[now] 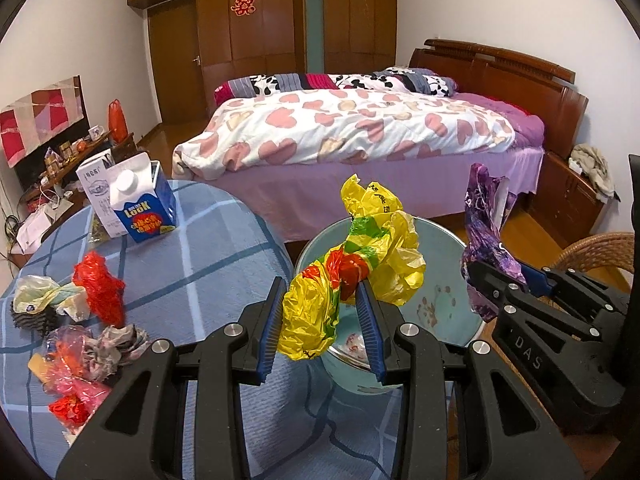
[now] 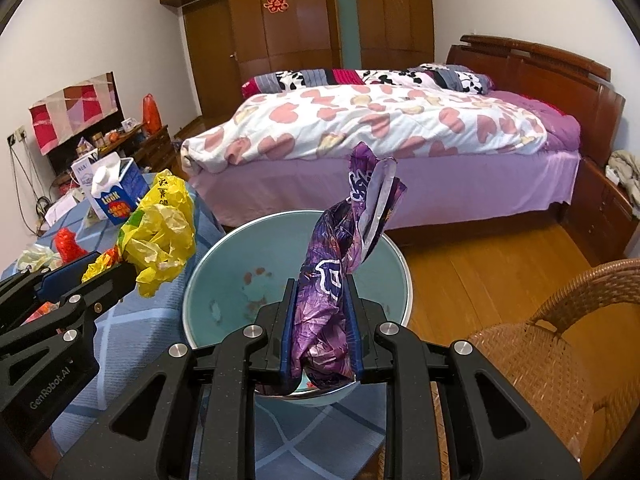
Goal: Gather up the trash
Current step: 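Carry the yellow wrapper with the left tool while the right tool carries the purple wrapper into the bucket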
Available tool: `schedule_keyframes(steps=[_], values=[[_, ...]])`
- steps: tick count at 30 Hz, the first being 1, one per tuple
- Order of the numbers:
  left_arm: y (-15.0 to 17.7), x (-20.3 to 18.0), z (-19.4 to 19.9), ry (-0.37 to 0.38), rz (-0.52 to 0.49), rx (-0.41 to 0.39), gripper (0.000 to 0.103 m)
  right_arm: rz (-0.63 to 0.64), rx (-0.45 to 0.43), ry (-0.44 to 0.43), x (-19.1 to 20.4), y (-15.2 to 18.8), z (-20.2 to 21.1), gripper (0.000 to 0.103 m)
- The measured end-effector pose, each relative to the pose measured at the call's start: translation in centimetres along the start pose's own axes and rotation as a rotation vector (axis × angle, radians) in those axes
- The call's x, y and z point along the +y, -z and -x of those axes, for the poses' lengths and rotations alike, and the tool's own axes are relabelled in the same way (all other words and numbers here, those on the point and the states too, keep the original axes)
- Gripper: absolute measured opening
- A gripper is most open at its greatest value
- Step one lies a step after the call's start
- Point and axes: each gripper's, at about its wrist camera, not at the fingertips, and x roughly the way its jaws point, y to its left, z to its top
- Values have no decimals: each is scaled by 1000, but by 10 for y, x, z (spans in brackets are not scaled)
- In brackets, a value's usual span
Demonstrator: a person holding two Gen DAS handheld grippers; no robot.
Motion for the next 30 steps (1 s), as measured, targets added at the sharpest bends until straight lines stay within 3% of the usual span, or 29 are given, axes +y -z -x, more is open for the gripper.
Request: schedule_keyframes(steps=[15,18,22,26,29,30], values=[[2,-10,-43,-13,4,73,36,-24,103,-2,-15,11,-49,24],[2,-11,-49,-15,5,83,37,-9,102,-11,-11,12,-52,31],[0,-10,-53,-27,17,88,45,-7,101,-15,-10,12,-52,41],[-2,-7,-48,-36,20,75,56,-46,83,-14,-17,9,-47,42],[-4,-2,-41,-53,35,63,70,-84,53,0,-22,7,-39,56],[-4,-1,-38,-56,39,58,71,-103,39,8,-24,6,-35,60]])
